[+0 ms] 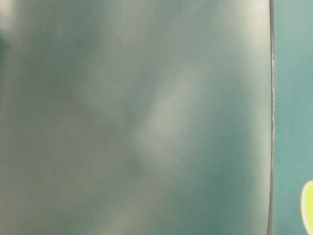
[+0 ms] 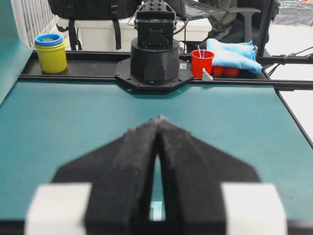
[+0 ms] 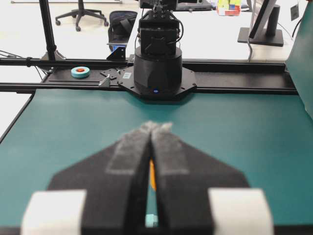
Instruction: Move the cup toward the block with left arm.
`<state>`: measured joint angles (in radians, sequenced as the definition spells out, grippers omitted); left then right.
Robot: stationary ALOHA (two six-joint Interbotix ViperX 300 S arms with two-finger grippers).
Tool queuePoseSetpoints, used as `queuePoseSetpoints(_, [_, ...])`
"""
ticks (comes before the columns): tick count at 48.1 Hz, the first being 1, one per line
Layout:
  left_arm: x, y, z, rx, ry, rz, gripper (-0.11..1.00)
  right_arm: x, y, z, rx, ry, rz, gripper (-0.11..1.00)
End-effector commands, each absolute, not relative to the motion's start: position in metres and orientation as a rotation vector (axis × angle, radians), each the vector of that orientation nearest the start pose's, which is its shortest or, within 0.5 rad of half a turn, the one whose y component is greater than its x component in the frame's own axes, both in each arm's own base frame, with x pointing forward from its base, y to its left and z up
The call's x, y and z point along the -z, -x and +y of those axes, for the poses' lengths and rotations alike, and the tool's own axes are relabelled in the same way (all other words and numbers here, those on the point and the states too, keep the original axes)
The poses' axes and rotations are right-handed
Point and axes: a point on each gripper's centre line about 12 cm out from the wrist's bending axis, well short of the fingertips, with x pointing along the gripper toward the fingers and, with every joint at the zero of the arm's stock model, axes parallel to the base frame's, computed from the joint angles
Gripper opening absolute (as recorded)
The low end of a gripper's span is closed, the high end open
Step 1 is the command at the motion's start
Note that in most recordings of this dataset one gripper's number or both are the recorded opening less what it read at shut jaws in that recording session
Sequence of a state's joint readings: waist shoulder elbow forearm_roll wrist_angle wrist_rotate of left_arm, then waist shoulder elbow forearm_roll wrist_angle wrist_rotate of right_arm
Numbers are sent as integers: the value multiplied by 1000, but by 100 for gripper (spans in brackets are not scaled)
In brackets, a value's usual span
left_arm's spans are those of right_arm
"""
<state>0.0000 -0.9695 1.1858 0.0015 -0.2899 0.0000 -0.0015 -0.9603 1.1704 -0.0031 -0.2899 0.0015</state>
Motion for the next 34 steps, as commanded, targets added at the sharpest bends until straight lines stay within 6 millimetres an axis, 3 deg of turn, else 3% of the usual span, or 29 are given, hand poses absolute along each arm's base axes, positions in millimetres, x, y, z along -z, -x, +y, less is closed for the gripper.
queuePoseSetpoints(1, [-300, -201, 0, 1, -17, -89, -1, -301, -201, -1, 7, 2, -97, 0])
queuePoseSetpoints(12, [-296, -201, 0, 1, -17, -57, 0, -301, -203, -1, 6, 2, -84, 0])
queuePoseSetpoints(34, [-247, -213, 0, -3, 19, 261, 0, -302, -203, -1, 7, 2, -83, 0])
